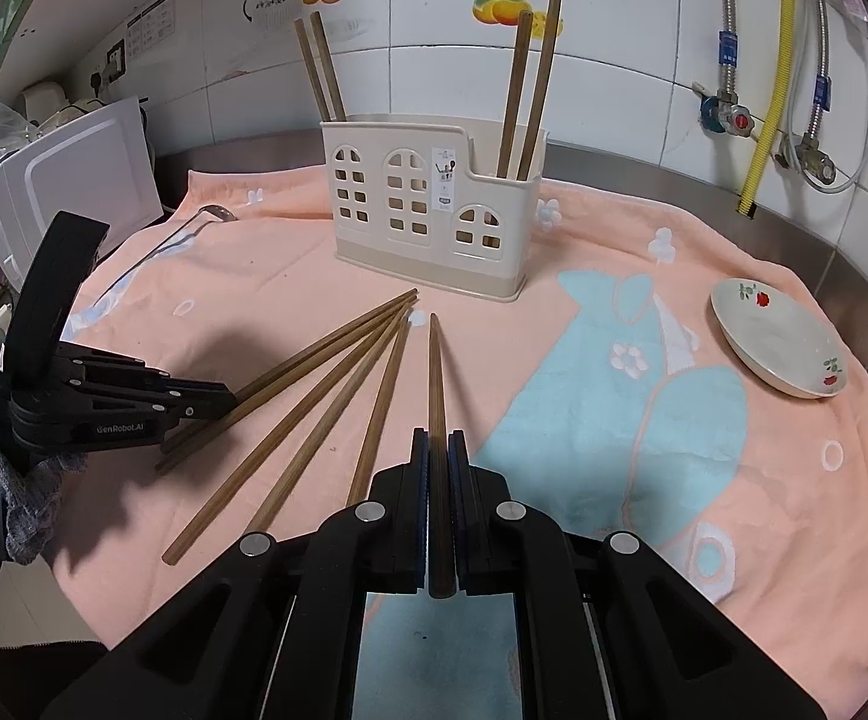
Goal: Organize utensils
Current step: 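Lower the left tool onto a chopstick and close while the right tool grasps another, then lift both held chopsticks upright toward the cream holder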
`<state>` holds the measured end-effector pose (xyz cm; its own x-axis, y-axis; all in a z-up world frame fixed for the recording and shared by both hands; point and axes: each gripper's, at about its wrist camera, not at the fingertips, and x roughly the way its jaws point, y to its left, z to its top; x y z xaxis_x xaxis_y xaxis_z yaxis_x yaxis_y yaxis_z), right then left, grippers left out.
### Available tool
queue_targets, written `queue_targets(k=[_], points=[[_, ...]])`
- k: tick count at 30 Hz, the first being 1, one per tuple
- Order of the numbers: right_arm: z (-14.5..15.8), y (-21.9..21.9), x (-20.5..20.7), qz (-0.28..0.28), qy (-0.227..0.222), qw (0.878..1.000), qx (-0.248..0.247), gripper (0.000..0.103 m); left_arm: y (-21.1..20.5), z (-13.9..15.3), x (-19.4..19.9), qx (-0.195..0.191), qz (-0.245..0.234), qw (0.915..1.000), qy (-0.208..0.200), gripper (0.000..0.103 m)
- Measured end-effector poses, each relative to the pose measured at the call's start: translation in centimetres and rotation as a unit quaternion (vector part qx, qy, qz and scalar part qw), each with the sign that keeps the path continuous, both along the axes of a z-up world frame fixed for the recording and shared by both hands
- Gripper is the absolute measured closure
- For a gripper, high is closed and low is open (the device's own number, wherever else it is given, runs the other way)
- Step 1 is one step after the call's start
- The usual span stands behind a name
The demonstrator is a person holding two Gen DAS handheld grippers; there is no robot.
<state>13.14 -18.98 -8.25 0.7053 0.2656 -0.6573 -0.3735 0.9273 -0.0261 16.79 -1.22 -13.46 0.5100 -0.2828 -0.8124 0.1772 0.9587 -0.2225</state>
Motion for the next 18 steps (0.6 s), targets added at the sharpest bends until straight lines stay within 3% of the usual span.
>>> queue_targets(k=[18], points=[[1.6, 0.4, 0.3, 0.002, -0.009, 1.000, 0.004, 0.097, -0.3, 0.9, 0.0, 0.007, -0.008, 0.9999, -0.002, 0.097]])
